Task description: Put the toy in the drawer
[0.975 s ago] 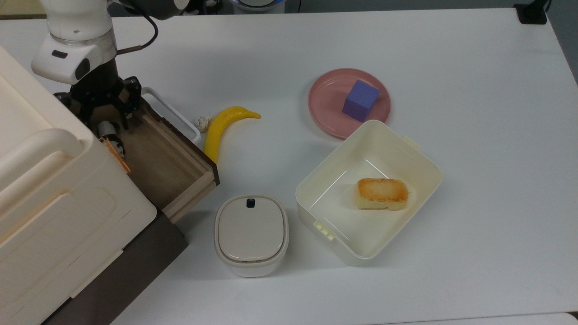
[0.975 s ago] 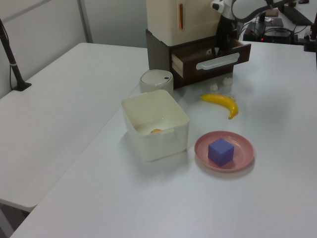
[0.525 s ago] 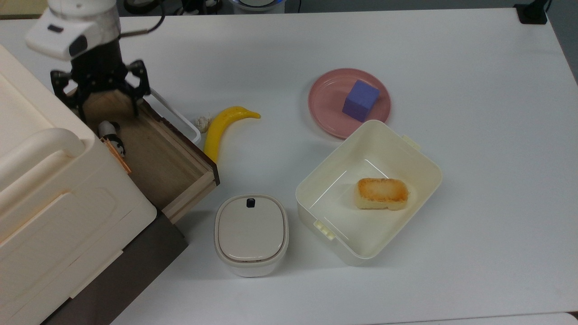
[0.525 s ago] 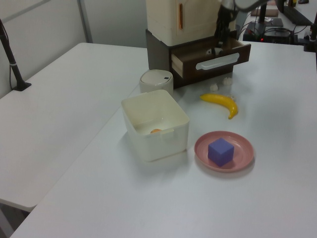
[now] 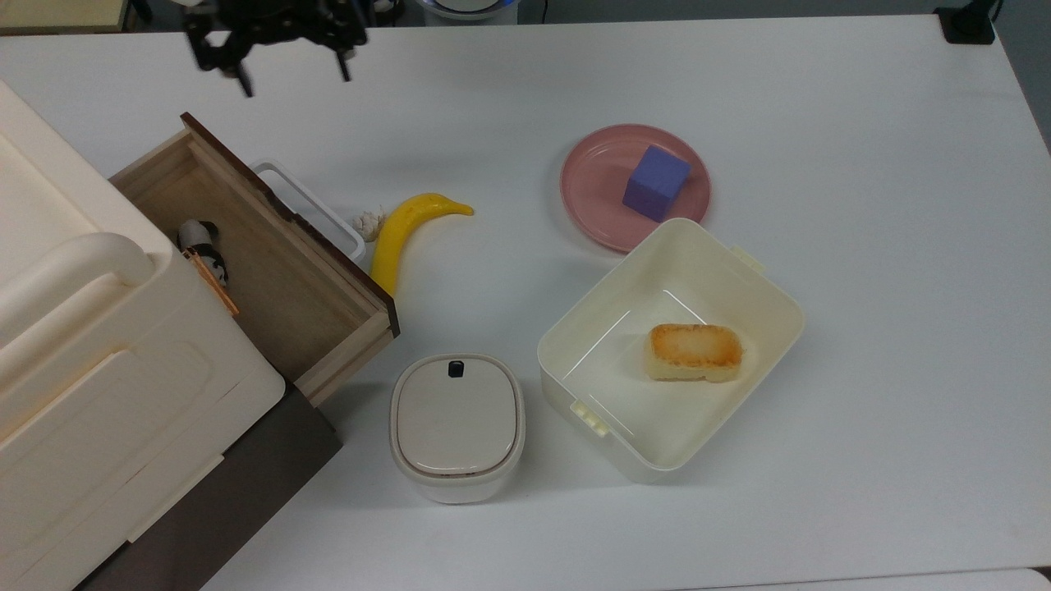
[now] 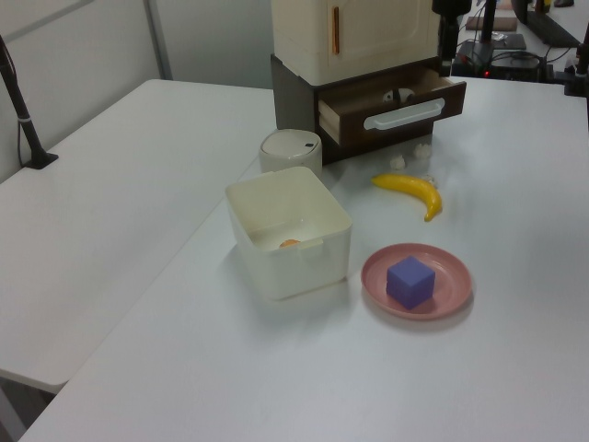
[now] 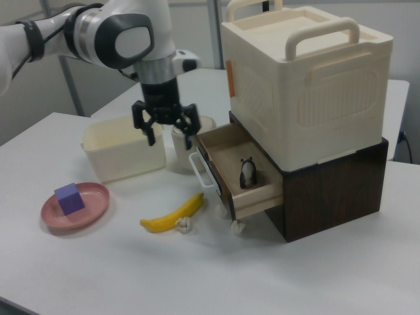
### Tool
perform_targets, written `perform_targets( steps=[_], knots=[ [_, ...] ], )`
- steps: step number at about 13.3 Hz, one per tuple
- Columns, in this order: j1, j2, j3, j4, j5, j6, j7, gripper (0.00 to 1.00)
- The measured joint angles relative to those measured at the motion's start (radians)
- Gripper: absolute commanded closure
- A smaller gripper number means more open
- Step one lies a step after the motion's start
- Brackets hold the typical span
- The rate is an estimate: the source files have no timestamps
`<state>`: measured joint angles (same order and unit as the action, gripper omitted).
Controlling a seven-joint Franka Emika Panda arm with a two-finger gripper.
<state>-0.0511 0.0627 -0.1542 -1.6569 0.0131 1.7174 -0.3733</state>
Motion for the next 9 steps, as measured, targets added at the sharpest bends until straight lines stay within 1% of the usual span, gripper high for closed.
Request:
perform_targets(
  steps=[3, 4, 5, 8, 9],
  knots=[
    [0.076, 0.01, 0.001, -0.016, -0.001, -0.034, 0.351, 0.0],
    [0.108, 0.013, 0.001, -0.027, -0.006, -0.034, 0.446, 0.0],
    [0.119, 0.014, 0.001, -0.033, -0.011, -0.034, 0.453, 0.0],
    [0.144, 0.013, 0.002, -0.038, -0.012, -0.034, 0.359, 0.0],
    [0.166, 0.01, 0.002, -0.038, -0.012, -0.034, 0.338, 0.0]
  ],
)
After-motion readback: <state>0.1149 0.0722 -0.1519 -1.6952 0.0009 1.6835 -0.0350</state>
